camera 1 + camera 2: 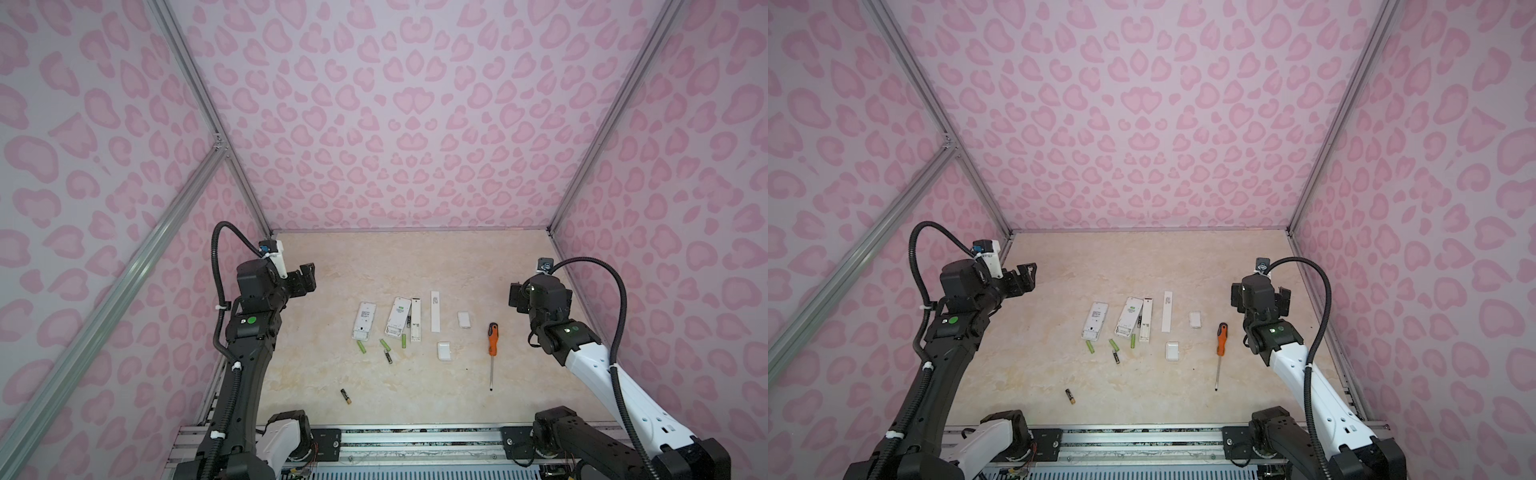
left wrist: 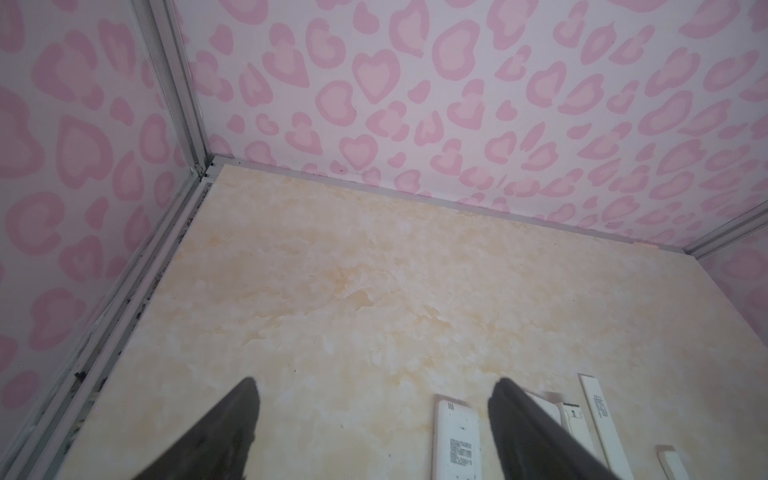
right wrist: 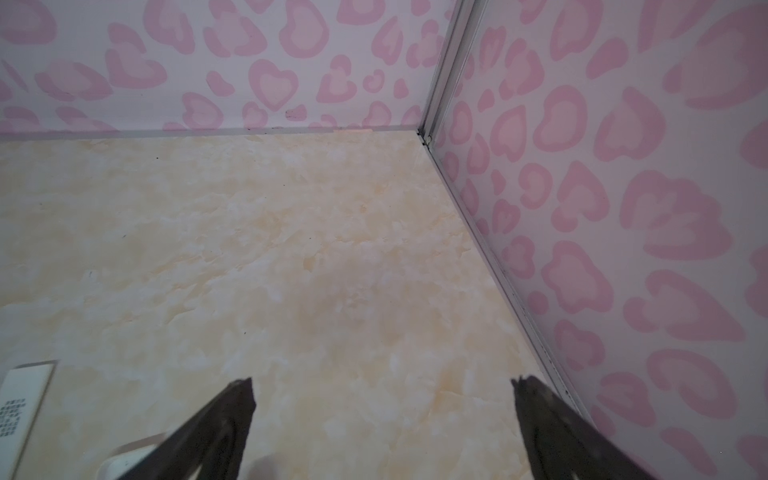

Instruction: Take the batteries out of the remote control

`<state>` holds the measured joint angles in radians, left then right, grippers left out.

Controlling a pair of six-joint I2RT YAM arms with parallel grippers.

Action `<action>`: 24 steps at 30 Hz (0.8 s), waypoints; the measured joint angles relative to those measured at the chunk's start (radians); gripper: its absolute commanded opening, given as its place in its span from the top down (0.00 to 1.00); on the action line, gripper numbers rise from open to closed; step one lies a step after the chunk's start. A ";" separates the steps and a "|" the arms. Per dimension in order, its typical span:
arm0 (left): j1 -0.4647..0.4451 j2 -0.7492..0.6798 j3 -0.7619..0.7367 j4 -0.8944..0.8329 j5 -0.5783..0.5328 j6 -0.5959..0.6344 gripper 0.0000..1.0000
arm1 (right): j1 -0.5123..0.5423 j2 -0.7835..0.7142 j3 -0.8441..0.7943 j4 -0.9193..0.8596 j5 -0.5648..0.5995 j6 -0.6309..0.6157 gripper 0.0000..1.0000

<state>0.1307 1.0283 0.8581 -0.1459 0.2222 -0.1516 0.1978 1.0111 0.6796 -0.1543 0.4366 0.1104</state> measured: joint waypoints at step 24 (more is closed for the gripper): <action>-0.001 0.285 -0.559 0.870 -0.174 -0.026 0.03 | -0.131 0.494 -0.434 1.160 -0.052 -0.066 0.01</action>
<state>0.1299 1.3136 0.2989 0.7238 0.0483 -0.1780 0.0669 1.5055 0.2455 1.0061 0.3843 0.0444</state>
